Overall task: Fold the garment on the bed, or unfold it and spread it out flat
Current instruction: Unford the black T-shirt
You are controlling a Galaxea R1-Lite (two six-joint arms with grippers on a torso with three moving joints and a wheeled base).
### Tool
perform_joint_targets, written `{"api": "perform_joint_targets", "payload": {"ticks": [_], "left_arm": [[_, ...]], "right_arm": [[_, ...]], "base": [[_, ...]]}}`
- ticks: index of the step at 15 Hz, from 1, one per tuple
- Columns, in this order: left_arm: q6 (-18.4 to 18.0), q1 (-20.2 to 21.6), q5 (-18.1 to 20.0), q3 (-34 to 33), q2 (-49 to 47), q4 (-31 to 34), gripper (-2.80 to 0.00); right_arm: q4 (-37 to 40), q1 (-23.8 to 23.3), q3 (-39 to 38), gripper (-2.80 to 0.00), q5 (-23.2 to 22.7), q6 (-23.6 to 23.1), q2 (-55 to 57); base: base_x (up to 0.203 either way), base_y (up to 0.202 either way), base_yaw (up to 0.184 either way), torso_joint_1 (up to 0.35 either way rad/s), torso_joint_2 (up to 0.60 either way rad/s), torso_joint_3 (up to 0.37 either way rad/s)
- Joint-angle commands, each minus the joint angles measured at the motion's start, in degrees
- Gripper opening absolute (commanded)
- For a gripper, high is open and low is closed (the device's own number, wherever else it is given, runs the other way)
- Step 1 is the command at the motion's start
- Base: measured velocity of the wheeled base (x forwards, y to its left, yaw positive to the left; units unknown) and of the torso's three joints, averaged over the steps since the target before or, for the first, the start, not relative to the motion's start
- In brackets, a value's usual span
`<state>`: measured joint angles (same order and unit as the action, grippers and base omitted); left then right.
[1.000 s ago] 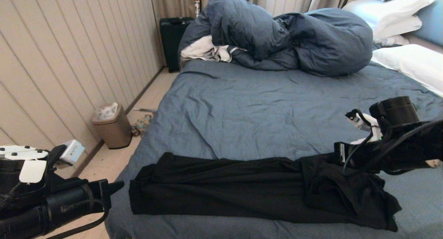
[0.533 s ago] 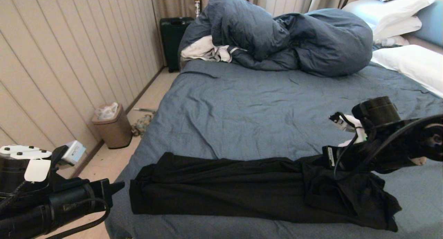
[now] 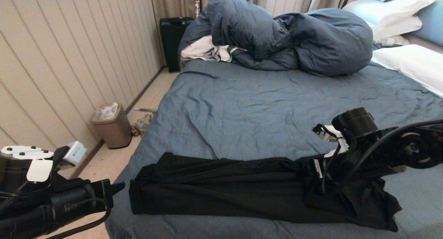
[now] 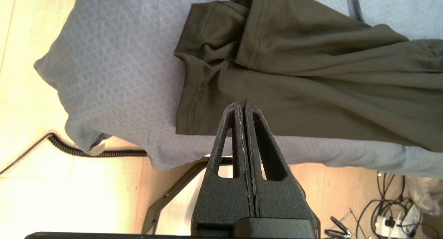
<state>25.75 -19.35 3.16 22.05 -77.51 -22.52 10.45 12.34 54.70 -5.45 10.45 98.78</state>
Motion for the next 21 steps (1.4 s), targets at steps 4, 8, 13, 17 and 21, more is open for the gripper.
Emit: {"api": "perform_joint_targets", "payload": {"ticks": [4,8,13,17,21], "left_arm": [[0.1,0.0,0.0,-0.2,0.0,-0.1,-2.8],[0.1,0.0,0.1,-0.3,0.5,-0.1,-2.8],[0.1,0.0,0.4,-0.3,0.8,-0.1,-2.8],[0.0,0.0,0.4,-0.3,0.9,-0.1,-2.8],[0.0,0.0,0.4,-0.3,0.8,-0.1,-2.8]], "right_arm": [[0.1,0.2,-5.7,0.0,0.5,0.0,-4.7],[0.0,0.1,-8.8,0.0,2.1,0.0,-5.8],[-5.6,0.1,-11.7,-2.8,3.0,0.0,-5.2],[-7.5,0.1,-13.7,-2.8,3.1,0.0,-5.9],[-7.5,0.2,-13.6,-2.8,3.0,0.4,-9.3]], "base": [[0.0,0.0,0.0,0.0,0.0,0.0],[0.0,0.0,0.0,0.0,0.0,0.0],[0.0,0.0,0.0,0.0,0.0,0.0],[0.0,0.0,0.0,0.0,0.0,0.0],[0.0,0.0,0.0,0.0,0.0,0.0]]}}
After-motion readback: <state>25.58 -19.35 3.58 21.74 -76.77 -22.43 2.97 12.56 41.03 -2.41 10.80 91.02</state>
